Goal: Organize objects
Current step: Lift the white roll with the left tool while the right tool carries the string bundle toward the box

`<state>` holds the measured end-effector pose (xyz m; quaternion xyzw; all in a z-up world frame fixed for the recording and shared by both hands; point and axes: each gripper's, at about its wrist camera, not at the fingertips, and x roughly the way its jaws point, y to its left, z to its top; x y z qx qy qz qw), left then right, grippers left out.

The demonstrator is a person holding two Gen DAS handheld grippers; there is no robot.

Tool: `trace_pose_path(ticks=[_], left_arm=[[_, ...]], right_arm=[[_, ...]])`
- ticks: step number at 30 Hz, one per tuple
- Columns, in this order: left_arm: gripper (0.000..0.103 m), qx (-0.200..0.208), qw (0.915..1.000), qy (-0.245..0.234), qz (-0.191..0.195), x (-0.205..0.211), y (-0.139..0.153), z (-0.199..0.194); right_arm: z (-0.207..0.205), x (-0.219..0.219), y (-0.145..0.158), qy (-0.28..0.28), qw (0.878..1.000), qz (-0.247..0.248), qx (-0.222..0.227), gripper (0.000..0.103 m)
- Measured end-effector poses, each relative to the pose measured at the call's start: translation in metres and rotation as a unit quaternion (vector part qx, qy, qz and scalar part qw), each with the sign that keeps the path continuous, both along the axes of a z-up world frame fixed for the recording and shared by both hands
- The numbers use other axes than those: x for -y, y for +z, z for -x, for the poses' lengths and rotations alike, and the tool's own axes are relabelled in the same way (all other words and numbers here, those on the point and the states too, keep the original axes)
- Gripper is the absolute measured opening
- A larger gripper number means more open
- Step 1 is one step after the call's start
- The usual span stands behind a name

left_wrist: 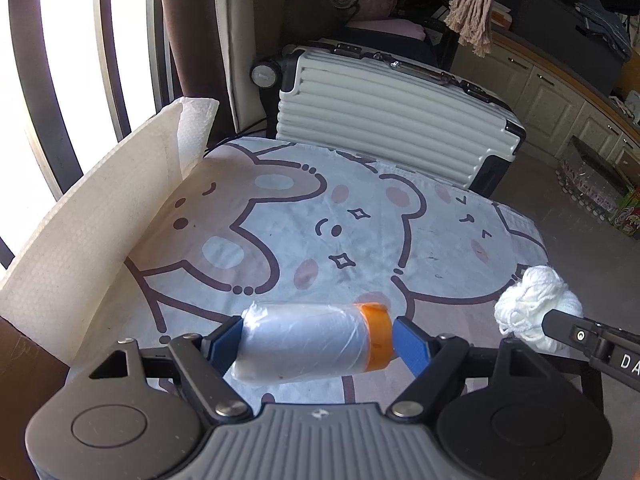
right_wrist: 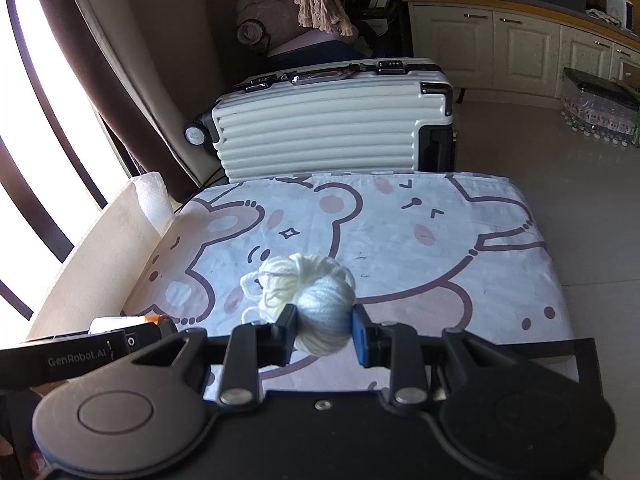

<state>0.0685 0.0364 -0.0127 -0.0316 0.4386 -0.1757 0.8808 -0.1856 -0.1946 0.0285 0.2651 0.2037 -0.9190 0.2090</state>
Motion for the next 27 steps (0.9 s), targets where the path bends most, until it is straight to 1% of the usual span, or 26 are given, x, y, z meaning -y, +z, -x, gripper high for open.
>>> trace_pose_path(ticks=[13, 27], left_arm=[[0.080, 0.012, 0.9998, -0.015, 0.009, 0.001, 0.017, 0.031], [0.080, 0.011, 0.9998, -0.008, 0.014, -0.003, 0.017, 0.036]], right_arm=[[-0.032, -0.028, 0.016, -0.015, 1.000, 0.004, -0.010, 0.030], [-0.039, -0.032, 0.022, -0.012, 1.000, 0.005, -0.016, 0.030]])
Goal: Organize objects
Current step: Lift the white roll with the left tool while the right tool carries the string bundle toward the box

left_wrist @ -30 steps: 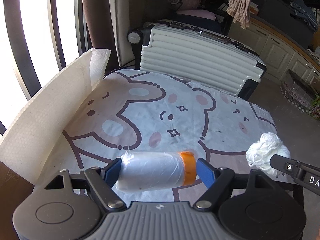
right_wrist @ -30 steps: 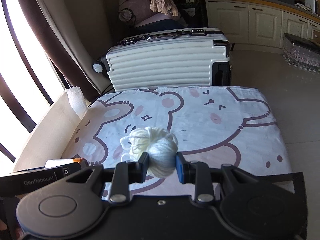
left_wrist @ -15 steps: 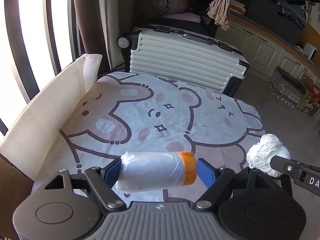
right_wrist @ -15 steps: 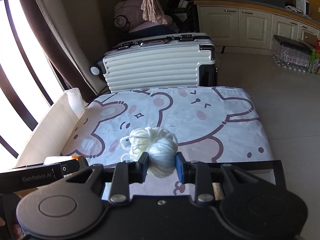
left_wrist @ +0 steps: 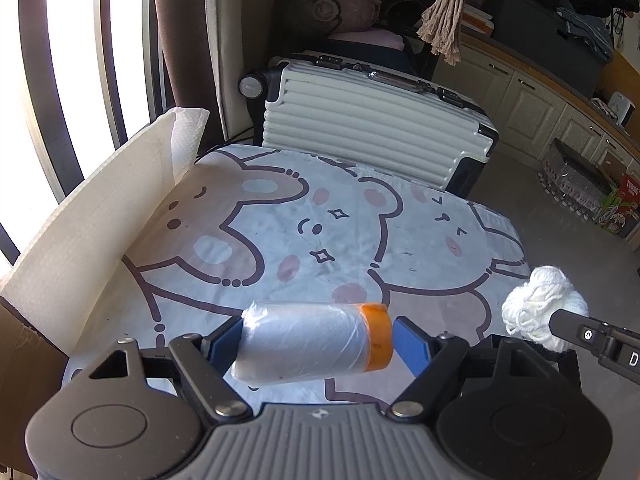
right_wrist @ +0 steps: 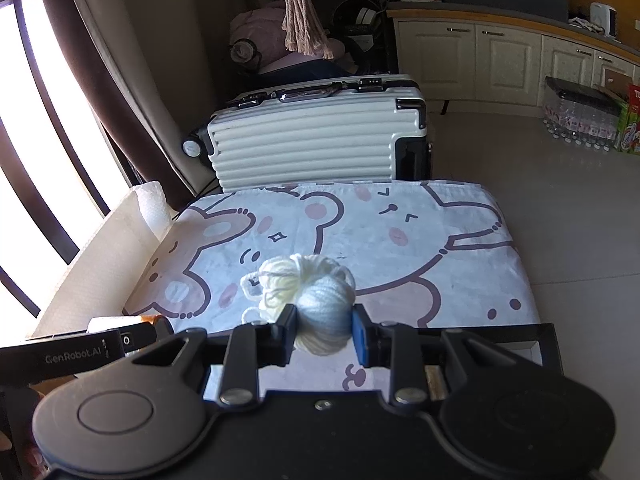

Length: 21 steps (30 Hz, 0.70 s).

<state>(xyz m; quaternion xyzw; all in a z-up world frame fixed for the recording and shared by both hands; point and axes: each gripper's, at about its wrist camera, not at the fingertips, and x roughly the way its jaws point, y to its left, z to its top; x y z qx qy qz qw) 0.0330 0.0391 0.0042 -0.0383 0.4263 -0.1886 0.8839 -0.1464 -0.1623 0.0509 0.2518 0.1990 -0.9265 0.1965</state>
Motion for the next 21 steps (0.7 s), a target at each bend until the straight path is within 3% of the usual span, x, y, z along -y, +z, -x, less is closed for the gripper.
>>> trace_pose_path(ticks=[10, 21], left_arm=[[0.080, -0.006, 0.9998, -0.019, 0.010, 0.026, -0.003, 0.001], [0.080, -0.012, 0.9969, -0.075, 0.021, 0.090, -0.010, 0.017]], right_arm=[[0.006, -0.013, 0.006, -0.013, 1.000, -0.006, -0.003, 0.030], [0.022, -0.072, 0.026, -0.067, 0.998, 0.004, -0.009, 0.030]])
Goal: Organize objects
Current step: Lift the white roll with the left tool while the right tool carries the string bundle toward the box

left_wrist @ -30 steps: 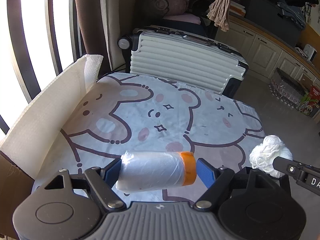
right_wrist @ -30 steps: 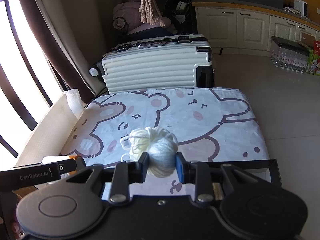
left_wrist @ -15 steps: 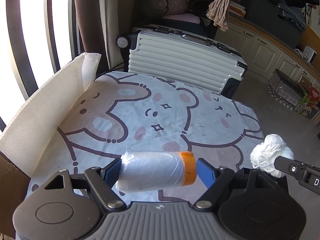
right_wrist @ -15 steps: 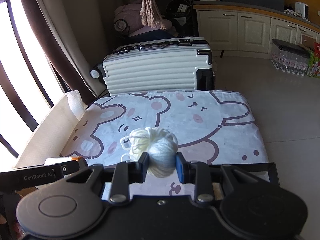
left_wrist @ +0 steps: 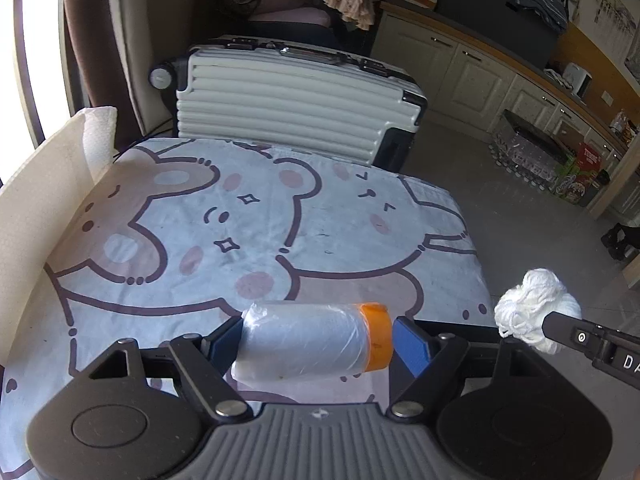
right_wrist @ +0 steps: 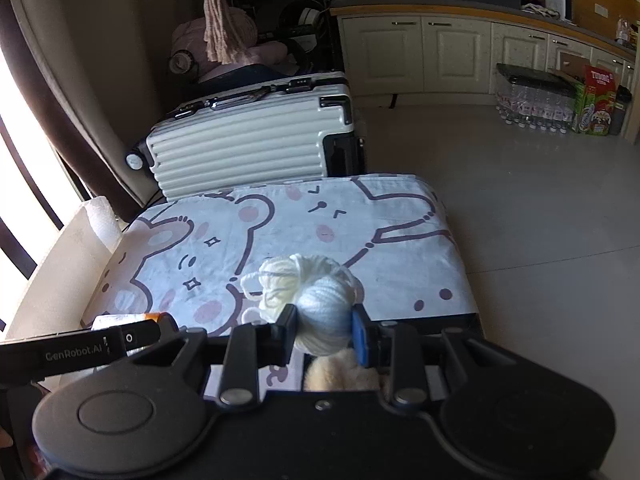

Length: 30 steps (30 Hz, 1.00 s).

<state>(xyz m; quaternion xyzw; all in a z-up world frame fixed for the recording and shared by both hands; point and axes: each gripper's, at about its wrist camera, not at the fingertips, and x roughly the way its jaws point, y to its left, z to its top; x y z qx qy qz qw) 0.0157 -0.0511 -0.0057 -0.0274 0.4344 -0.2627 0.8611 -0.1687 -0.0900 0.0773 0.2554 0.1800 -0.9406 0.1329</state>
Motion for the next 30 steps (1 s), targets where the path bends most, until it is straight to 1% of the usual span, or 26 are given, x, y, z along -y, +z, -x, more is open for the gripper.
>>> trace_pose_path(ticks=[9, 19, 23, 25, 30], left_arm=[[0.080, -0.009, 0.9991, -0.040, 0.014, 0.047, -0.003, 0.015], [0.080, -0.019, 0.9969, -0.072, 0.026, 0.087, -0.007, 0.027], [0.080, -0.024, 0.9956, -0.082, 0.039, 0.099, -0.008, 0.028], [0.080, -0.027, 0.9948, -0.087, 0.046, 0.105, -0.010, 0.027], [0.080, -0.040, 0.9925, -0.100, 0.058, 0.122, -0.017, 0.024]], right_arm=[[0.012, -0.042, 0.009, -0.036, 0.999, 0.005, 0.002, 0.030], [0.026, -0.074, 0.006, -0.061, 0.998, -0.005, 0.024, 0.030], [0.035, -0.079, -0.005, -0.061, 0.997, -0.018, 0.046, 0.030], [0.040, -0.082, -0.011, -0.065, 0.996, -0.017, 0.065, 0.030], [0.057, -0.098, -0.026, -0.083, 0.989, 0.021, 0.118, 0.030]])
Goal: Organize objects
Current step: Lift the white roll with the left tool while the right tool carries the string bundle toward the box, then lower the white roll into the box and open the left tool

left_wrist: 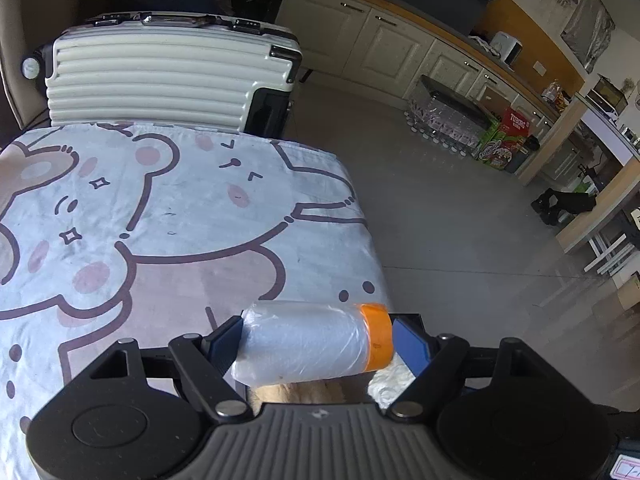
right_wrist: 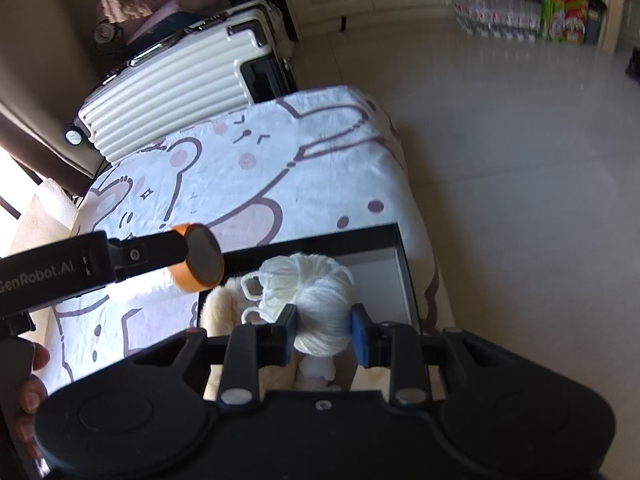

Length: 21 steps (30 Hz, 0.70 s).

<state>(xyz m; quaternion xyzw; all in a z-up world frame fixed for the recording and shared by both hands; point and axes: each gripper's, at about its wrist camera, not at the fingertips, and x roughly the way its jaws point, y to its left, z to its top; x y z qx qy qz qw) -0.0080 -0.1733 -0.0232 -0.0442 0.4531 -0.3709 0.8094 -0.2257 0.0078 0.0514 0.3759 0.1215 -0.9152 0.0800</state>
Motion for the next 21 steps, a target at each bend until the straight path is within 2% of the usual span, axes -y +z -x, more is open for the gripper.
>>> trace_pose_path(ticks=[8, 13, 21], left_arm=[[0.080, -0.026, 0.9988, -0.037, 0.021, 0.037, -0.019, -0.002], [0.080, -0.045, 0.9971, -0.057, 0.021, 0.060, -0.035, -0.003], [0.080, -0.082, 0.9933, -0.078, 0.024, 0.088, -0.062, -0.008]], right_arm=[[0.024, -0.010, -0.024, -0.021, 0.999, -0.015, 0.038, 0.030], [0.031, -0.004, -0.038, 0.015, 0.997, -0.063, 0.036, 0.030], [0.045, -0.012, -0.055, 0.017, 0.996, -0.054, 0.074, 0.030]])
